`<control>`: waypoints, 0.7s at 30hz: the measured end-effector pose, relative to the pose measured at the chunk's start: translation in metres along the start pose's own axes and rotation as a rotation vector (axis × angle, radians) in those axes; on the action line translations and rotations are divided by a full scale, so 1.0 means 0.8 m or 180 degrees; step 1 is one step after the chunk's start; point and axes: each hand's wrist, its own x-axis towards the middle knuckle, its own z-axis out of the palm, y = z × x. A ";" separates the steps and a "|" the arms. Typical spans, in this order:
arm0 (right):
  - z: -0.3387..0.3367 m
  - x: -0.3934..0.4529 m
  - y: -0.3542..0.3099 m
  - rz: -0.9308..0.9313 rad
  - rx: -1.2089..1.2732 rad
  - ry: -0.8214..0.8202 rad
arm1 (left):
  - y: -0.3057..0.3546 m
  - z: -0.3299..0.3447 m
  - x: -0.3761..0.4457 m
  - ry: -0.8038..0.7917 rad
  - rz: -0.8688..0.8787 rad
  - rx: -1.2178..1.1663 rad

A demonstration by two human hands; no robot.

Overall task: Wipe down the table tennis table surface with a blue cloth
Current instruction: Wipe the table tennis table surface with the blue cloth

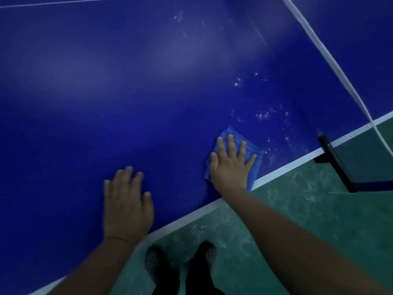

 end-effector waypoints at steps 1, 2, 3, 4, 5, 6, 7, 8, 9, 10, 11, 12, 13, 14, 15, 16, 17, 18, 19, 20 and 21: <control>-0.001 0.017 -0.018 -0.0173 -0.0005 0.0025 | 0.031 0.015 0.007 -0.0071 0.0125 -0.0073; -0.003 0.038 -0.036 -0.0323 0.0008 0.0080 | 0.059 0.030 0.014 -0.0118 0.0194 -0.0142; -0.006 0.061 -0.054 -0.0427 0.0062 0.0132 | 0.081 0.041 0.020 -0.0127 0.0255 -0.0153; -0.009 0.085 -0.071 -0.0509 0.0135 0.0155 | 0.095 0.051 0.026 -0.0117 0.0346 -0.0075; -0.012 0.107 -0.087 -0.0590 0.0165 0.0156 | 0.103 0.058 0.029 -0.0132 0.0423 0.0077; -0.015 0.126 -0.101 -0.0708 0.0136 0.0156 | 0.107 0.063 0.031 -0.0154 0.0460 0.0242; -0.019 0.144 -0.108 -0.0828 0.0105 0.0141 | 0.108 0.066 0.033 -0.0165 0.0474 0.0361; -0.025 0.160 -0.105 -0.0885 0.0103 0.0100 | 0.107 0.067 0.032 -0.0169 0.0461 0.0426; -0.029 0.170 -0.090 -0.0825 0.0088 0.0095 | 0.106 0.066 0.031 -0.0184 0.0445 0.0437; -0.032 0.177 -0.062 -0.0610 0.0048 0.0177 | 0.106 0.066 0.032 -0.0184 0.0461 0.0427; -0.034 0.178 -0.022 -0.0272 0.0020 0.0296 | 0.107 0.066 0.032 -0.0181 0.0470 0.0427; -0.037 0.174 0.027 0.0130 0.0058 0.0382 | 0.107 0.066 0.032 -0.0201 0.0463 0.0425; -0.042 0.166 0.077 0.0565 0.0184 0.0378 | 0.107 0.066 0.033 -0.0228 0.0447 0.0414; -0.047 0.154 0.119 0.0973 0.0357 0.0354 | 0.107 0.066 0.033 -0.0240 0.0429 0.0394; -0.052 0.143 0.144 0.1305 0.0510 0.0347 | 0.108 0.065 0.032 -0.0245 0.0421 0.0381; -0.051 0.133 0.151 0.1524 0.0575 0.0344 | 0.108 0.064 0.031 -0.0263 0.0425 0.0373; -0.045 0.124 0.138 0.1557 0.0518 0.0368 | 0.108 0.064 0.031 -0.0294 0.0427 0.0365; -0.040 0.112 0.111 0.1346 0.0399 0.0350 | 0.108 0.064 0.031 -0.0323 0.0418 0.0365; -0.030 0.095 0.079 0.0885 0.0243 0.0291 | 0.108 0.064 0.031 -0.0338 0.0402 0.0384; -0.017 0.071 0.047 0.0200 0.0092 0.0260 | 0.108 0.065 0.032 -0.0330 0.0389 0.0423; -0.005 0.043 0.025 -0.0545 -0.0024 0.0136 | 0.109 0.065 0.032 -0.0315 0.0389 0.0469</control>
